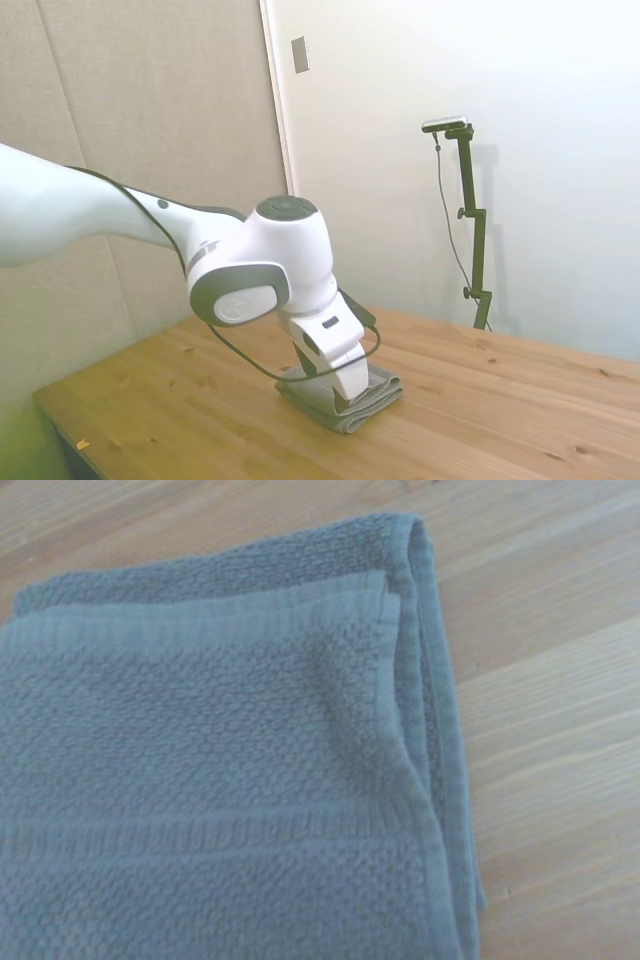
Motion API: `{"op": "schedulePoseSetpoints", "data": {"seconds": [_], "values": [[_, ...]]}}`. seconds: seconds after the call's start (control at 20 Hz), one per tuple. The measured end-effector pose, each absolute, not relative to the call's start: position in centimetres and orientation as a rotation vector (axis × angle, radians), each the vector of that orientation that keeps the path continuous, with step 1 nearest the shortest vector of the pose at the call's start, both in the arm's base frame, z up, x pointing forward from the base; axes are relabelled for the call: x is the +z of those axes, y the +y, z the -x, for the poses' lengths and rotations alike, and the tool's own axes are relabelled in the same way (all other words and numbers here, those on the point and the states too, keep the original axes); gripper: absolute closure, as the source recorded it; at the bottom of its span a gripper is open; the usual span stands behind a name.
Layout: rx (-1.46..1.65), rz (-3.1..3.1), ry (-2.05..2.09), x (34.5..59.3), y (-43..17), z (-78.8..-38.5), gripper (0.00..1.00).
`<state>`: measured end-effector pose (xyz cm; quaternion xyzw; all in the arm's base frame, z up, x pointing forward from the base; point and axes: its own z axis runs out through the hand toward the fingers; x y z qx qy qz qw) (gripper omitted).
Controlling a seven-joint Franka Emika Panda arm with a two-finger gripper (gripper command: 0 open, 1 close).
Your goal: Unfold the towel
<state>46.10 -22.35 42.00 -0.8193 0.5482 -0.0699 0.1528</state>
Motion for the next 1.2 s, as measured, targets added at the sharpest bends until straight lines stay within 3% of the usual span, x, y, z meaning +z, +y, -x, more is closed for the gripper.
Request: {"op": "schedulePoseSetpoints", "data": {"seconds": [0.4, 0.45, 1.2], "values": [[-0.139, 2.308, 1.534, 38.2, -23.5, -47.9, 0.0], [-0.134, 2.309, 1.526, 38.0, -23.4, -48.0, 1.0], [-0.116, 2.345, 1.452, 37.2, -21.7, -48.7, 1.0]]}}
